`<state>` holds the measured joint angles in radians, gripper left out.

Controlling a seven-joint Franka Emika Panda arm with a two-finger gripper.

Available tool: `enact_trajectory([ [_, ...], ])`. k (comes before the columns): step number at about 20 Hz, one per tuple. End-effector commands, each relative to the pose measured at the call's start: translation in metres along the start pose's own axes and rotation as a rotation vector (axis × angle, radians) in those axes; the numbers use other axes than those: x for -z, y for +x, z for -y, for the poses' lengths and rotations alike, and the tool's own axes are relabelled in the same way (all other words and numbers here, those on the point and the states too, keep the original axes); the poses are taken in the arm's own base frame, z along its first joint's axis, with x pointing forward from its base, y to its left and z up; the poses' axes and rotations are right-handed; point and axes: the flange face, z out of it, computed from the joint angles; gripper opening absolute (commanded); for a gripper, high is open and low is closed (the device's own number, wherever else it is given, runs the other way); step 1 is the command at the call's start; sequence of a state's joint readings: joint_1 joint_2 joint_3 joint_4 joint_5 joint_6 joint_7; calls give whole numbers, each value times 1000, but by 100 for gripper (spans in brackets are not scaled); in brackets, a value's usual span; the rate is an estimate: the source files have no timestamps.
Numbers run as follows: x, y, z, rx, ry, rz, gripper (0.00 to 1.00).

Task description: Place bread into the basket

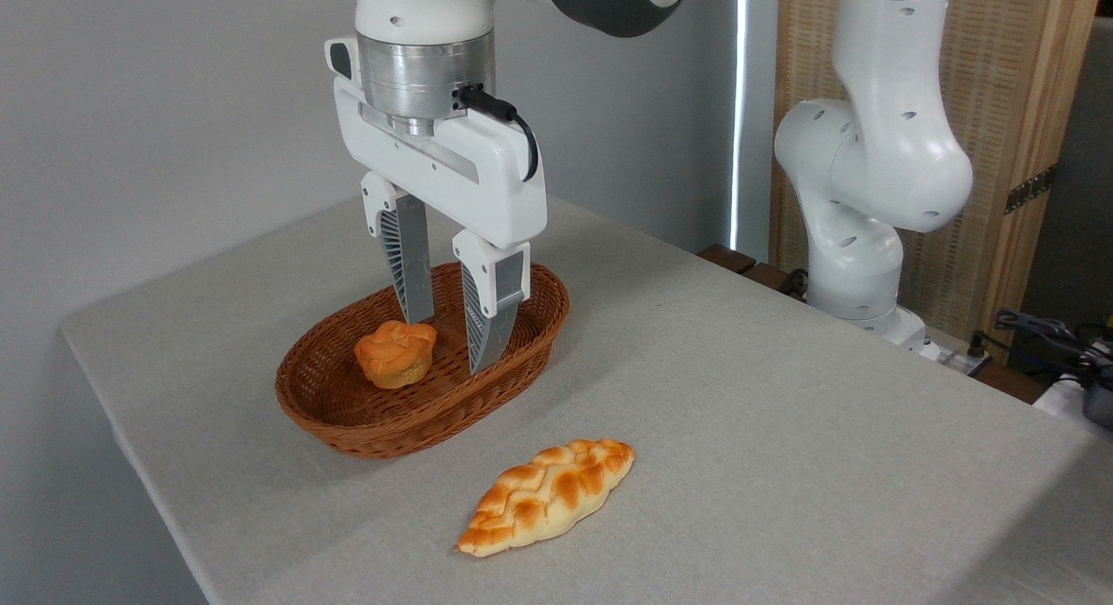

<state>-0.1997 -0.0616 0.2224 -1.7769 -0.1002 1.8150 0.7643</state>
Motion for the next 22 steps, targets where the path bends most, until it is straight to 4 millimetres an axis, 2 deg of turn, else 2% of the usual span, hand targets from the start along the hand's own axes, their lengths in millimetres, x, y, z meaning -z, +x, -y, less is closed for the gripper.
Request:
enact_trajectory([
  [1,5,-2,1,-12,-7,10,100],
  [8,2,1,-1,-15,3,31,100],
  [22,5,-7,0,-5,-12,39,100],
])
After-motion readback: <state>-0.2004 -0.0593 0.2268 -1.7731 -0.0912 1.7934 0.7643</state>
